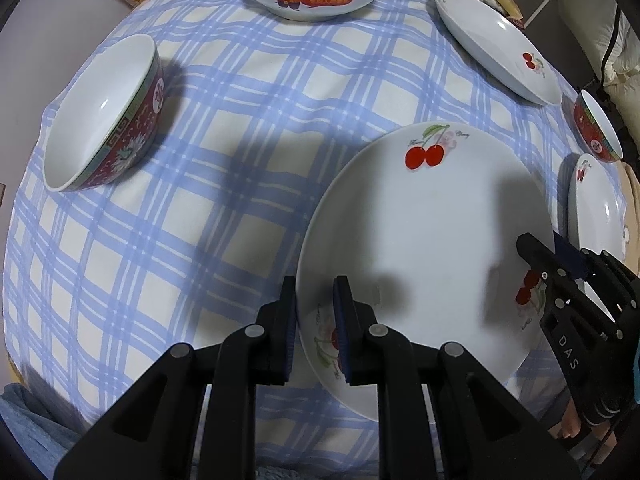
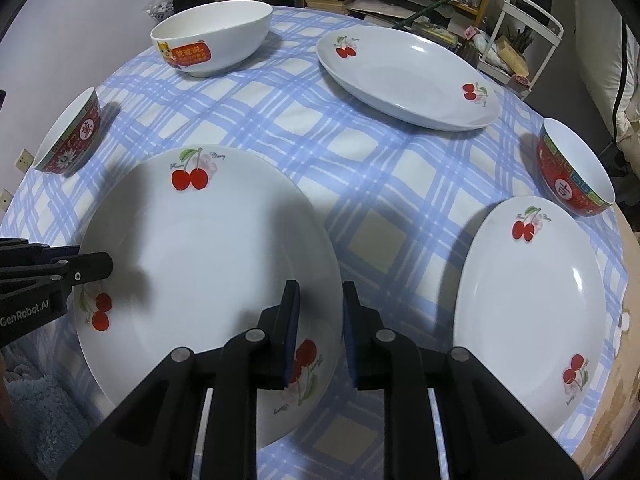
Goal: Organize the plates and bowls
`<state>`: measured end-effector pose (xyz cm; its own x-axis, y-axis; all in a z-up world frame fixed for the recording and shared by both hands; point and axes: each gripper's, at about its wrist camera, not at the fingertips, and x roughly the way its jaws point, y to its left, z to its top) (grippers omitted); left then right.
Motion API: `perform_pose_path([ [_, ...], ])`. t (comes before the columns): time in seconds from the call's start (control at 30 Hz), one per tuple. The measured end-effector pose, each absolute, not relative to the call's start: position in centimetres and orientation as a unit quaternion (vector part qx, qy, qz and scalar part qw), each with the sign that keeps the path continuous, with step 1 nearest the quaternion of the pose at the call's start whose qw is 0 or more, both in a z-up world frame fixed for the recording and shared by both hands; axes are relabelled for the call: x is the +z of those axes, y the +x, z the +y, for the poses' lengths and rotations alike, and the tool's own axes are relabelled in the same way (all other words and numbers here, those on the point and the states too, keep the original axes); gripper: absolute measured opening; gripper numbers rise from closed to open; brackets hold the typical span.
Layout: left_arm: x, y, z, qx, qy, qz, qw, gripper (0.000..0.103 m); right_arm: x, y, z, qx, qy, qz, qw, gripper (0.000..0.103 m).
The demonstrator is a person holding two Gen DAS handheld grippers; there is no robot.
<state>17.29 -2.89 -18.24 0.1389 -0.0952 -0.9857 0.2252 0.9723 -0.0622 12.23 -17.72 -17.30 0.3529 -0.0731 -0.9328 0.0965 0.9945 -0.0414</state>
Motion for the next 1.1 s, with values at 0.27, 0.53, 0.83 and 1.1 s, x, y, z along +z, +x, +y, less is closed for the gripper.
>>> perform_pose_path([
  [0.27, -18.3, 16.7, -3.6, -0.104, 0.055, 0.645, 0.755, 0.018, -17.4, 12.4, -17.8, -0.05, 0.012, 0.562, 0.826, 0.022],
  [0.53, -17.6, 17.5, -4.3, -0.096, 0.074, 0.634, 0.763, 0.018, -17.1, 12.7, -18.0, -0.046, 0.01, 0.561, 0.827, 0.021],
  [0.83, -14.9, 16.5, -6.1, -0.076, 0.134, 0.585, 0.796, 0.018, -14.4, 12.3, -19.6, -0.065, 0.033, 0.54, 0.838, 0.022],
  [1.1, -11.2, 16.2, -8.3, -0.097, 0.134, 0.554, 0.816, 0.028, -10.3, 11.1, -24.2, -0.115, 0.026, 0.523, 0.844, 0.035],
])
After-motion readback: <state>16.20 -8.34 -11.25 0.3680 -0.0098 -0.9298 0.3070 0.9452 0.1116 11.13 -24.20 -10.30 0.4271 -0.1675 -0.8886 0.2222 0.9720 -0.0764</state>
